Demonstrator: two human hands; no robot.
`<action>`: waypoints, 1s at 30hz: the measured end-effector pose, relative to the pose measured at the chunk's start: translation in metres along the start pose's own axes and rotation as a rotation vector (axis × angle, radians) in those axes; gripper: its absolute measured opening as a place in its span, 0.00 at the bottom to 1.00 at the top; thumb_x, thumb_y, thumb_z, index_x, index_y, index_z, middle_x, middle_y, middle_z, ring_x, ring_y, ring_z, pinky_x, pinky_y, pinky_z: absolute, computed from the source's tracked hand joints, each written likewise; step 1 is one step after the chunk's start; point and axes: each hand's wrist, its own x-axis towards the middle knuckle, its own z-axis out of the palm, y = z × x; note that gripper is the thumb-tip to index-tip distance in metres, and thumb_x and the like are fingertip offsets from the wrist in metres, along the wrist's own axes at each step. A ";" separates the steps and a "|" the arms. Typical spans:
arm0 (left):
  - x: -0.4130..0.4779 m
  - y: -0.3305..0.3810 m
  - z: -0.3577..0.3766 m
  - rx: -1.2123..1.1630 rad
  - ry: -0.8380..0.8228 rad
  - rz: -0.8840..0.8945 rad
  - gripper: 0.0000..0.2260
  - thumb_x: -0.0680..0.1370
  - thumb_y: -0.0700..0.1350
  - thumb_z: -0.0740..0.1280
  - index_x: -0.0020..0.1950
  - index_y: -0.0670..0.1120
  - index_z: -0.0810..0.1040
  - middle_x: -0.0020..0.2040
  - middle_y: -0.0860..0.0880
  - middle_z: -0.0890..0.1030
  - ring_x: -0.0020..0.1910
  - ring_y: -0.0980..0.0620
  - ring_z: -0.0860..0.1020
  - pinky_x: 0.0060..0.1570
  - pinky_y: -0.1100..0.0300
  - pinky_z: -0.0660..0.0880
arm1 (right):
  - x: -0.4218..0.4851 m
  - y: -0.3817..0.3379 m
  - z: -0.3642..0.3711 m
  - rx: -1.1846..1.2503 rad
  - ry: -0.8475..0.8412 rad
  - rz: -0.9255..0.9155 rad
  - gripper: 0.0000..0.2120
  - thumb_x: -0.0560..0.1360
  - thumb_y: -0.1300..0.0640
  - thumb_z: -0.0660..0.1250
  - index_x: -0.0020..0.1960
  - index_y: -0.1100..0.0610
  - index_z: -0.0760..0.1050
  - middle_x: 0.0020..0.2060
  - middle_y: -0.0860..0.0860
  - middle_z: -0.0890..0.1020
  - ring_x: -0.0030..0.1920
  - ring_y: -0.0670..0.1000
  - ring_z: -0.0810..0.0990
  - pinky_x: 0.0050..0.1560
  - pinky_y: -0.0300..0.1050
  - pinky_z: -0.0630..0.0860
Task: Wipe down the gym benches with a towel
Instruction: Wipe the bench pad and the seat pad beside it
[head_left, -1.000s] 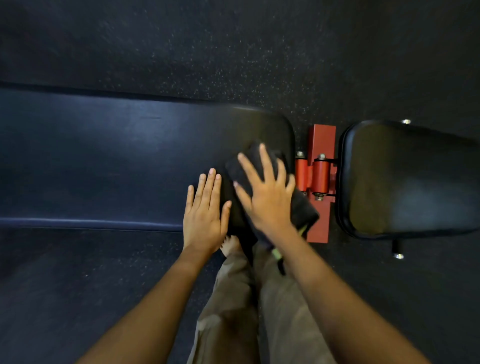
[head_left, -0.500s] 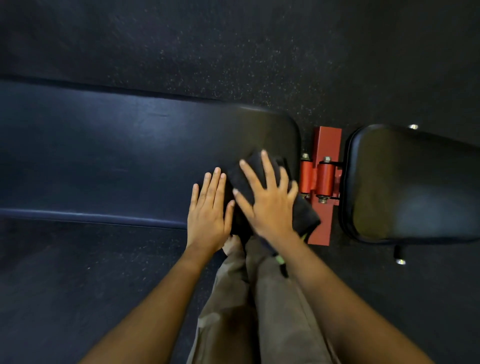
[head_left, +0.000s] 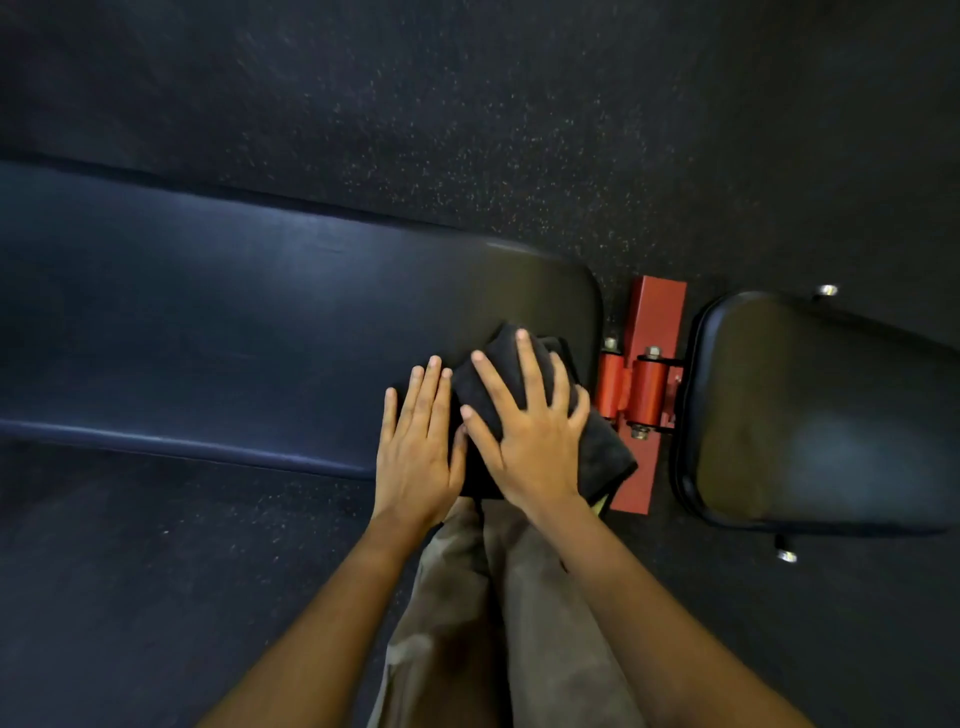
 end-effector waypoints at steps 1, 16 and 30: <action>0.006 0.000 -0.001 -0.006 0.008 -0.007 0.25 0.80 0.49 0.52 0.73 0.37 0.61 0.74 0.41 0.61 0.74 0.49 0.53 0.73 0.54 0.44 | 0.016 0.000 -0.003 0.009 -0.011 -0.027 0.26 0.77 0.37 0.54 0.74 0.40 0.60 0.76 0.52 0.60 0.72 0.62 0.60 0.64 0.68 0.62; 0.115 0.034 -0.002 0.018 0.007 0.133 0.24 0.81 0.49 0.53 0.74 0.38 0.62 0.75 0.40 0.61 0.74 0.46 0.55 0.72 0.52 0.45 | 0.173 0.053 -0.035 0.198 -0.204 0.378 0.27 0.77 0.33 0.53 0.70 0.45 0.66 0.69 0.52 0.70 0.67 0.61 0.67 0.63 0.63 0.62; 0.107 0.041 0.010 0.129 -0.019 0.106 0.24 0.80 0.50 0.53 0.74 0.40 0.61 0.75 0.41 0.60 0.74 0.46 0.54 0.72 0.51 0.47 | 0.150 0.076 -0.037 0.374 -0.202 0.476 0.24 0.79 0.37 0.53 0.74 0.41 0.60 0.73 0.53 0.62 0.70 0.61 0.63 0.67 0.62 0.62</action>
